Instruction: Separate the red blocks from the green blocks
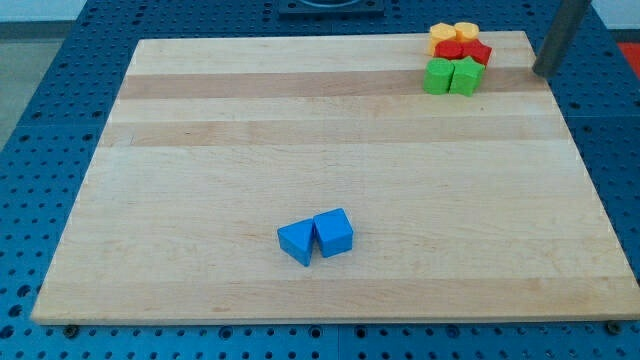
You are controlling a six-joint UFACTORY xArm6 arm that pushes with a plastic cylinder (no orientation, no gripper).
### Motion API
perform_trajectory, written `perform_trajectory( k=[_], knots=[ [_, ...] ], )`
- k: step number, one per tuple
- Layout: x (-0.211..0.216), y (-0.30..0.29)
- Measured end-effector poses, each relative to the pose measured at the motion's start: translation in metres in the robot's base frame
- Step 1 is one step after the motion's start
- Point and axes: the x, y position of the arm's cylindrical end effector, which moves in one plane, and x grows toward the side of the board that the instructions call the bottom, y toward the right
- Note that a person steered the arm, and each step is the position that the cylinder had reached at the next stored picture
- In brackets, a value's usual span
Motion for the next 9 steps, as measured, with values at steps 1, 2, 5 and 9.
perform_trajectory(
  k=[1,2,5,9],
  knots=[
    [-0.006,-0.007],
    [-0.013,-0.022],
    [-0.017,-0.107],
    [-0.015,-0.239]
  ],
)
